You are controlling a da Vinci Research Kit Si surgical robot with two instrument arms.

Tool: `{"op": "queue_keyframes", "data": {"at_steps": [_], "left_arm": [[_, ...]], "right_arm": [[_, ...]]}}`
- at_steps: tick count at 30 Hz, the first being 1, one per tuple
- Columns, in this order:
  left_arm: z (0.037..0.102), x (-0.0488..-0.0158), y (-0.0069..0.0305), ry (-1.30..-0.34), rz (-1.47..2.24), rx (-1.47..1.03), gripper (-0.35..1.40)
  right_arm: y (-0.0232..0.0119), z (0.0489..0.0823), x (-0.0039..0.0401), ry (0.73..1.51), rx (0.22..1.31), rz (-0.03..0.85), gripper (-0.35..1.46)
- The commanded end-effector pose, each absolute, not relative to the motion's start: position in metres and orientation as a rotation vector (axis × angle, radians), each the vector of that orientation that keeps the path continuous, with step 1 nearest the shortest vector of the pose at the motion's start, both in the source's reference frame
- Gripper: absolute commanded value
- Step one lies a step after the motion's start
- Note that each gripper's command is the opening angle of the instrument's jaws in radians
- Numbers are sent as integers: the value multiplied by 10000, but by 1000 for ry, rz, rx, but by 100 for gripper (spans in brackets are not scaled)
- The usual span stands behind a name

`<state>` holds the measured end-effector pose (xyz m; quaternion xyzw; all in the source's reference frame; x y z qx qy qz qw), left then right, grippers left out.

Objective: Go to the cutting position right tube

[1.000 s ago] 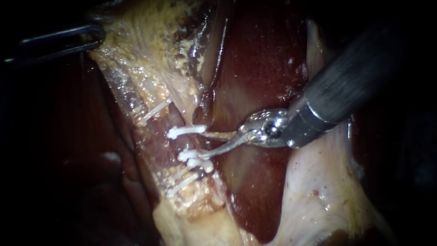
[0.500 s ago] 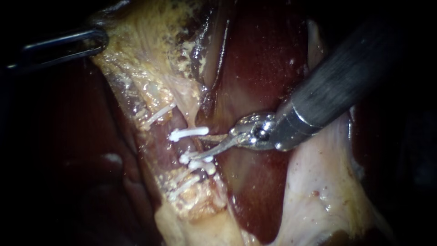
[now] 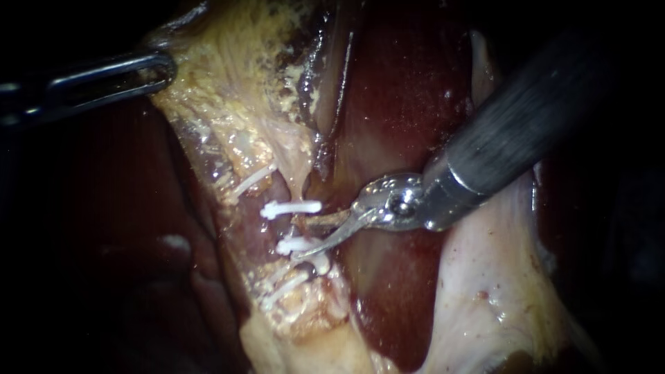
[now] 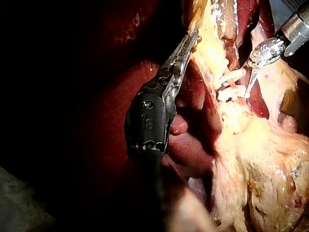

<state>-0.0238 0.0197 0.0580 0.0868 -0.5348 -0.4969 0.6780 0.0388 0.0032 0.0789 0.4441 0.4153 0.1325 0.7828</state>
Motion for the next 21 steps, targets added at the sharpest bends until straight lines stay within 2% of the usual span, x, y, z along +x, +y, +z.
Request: {"op": "queue_keyframes", "data": {"at_steps": [1,4,16,21], "left_arm": [[580,-238,197,-1201,-1117,195,-35],[580,-239,197,-1202,-1115,197,-35],[579,-243,195,-1203,-1114,197,-35],[579,-244,195,-1203,-1114,197,-35]], "right_arm": [[30,791,391,895,960,280,95],[26,795,398,908,966,265,90],[28,802,409,975,981,279,88],[27,804,410,975,984,283,88]]}}
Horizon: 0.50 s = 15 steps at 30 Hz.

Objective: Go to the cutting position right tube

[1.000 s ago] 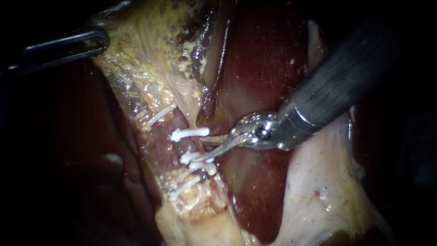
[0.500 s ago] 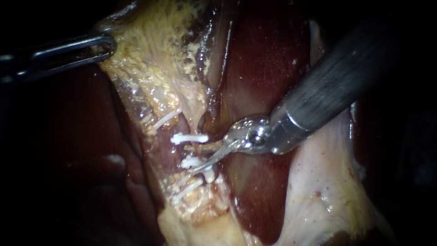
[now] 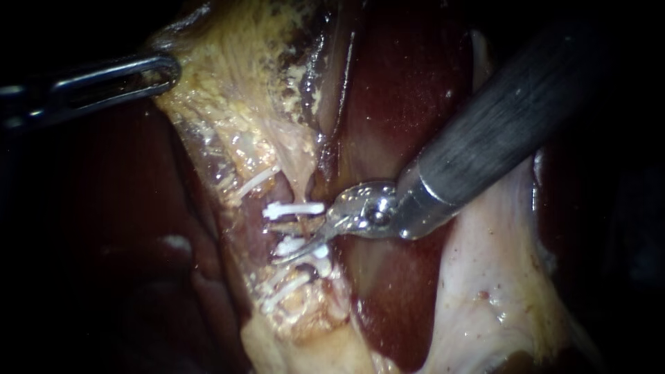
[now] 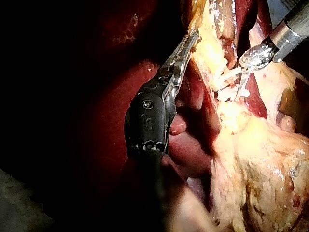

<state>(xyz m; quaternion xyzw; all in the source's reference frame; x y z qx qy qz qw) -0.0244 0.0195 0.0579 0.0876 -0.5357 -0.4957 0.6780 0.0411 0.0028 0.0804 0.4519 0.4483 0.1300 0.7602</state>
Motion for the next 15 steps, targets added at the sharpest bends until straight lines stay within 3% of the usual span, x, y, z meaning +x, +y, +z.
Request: {"op": "queue_keyframes", "data": {"at_steps": [1,15], "left_arm": [[579,-244,195,-1203,-1114,197,-35],[579,-245,195,-1203,-1114,196,-35]], "right_arm": [[27,803,411,978,985,283,87],[27,803,410,975,990,286,87]]}}
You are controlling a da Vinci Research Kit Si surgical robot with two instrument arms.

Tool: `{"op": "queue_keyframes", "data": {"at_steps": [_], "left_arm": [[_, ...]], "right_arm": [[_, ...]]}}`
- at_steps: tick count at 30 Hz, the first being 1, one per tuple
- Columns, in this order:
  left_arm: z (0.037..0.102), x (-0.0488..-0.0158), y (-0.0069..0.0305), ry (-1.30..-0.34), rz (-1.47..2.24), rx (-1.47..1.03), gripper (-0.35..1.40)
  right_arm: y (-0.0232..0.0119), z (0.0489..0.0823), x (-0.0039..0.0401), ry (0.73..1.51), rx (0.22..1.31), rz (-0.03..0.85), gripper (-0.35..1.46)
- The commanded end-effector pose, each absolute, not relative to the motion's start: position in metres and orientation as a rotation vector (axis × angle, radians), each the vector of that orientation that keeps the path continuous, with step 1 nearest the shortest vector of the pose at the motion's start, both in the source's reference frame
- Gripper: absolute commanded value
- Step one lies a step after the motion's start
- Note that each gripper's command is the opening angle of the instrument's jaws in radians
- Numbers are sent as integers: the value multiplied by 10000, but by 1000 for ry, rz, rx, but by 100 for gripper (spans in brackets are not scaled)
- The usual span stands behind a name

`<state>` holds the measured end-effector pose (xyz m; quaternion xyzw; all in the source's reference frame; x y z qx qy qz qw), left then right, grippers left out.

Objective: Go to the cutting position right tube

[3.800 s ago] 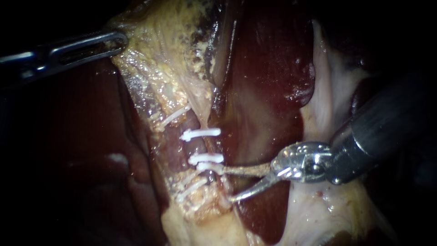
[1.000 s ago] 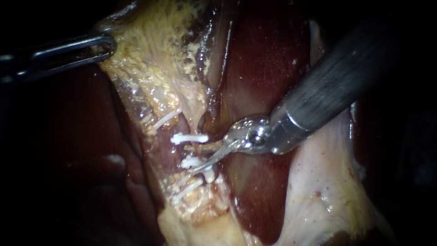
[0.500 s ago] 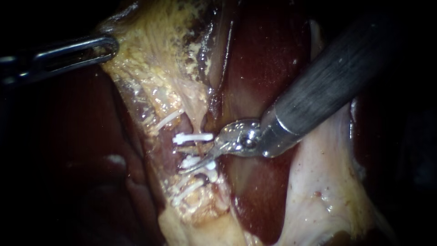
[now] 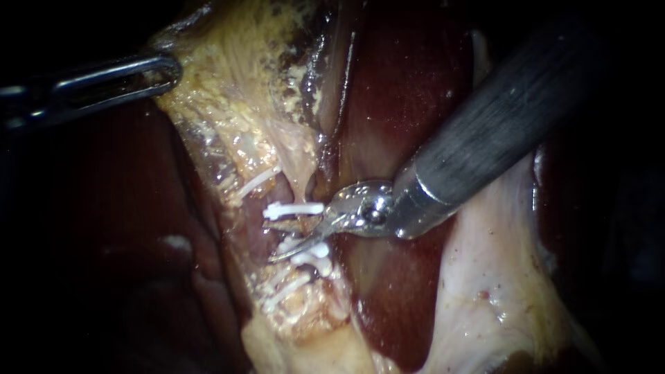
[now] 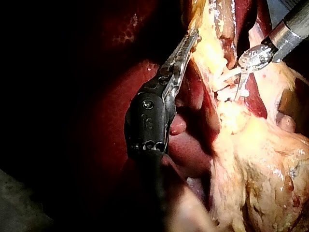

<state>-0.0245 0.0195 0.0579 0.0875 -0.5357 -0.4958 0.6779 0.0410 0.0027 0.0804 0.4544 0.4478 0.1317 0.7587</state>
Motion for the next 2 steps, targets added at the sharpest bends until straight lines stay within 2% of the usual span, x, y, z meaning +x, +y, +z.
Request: {"op": "queue_keyframes", "data": {"at_steps": [1,2], "left_arm": [[579,-245,195,-1203,-1114,196,-35],[579,-245,195,-1203,-1114,196,-35]], "right_arm": [[27,803,410,975,990,286,87],[27,803,410,975,990,286,87]]}}
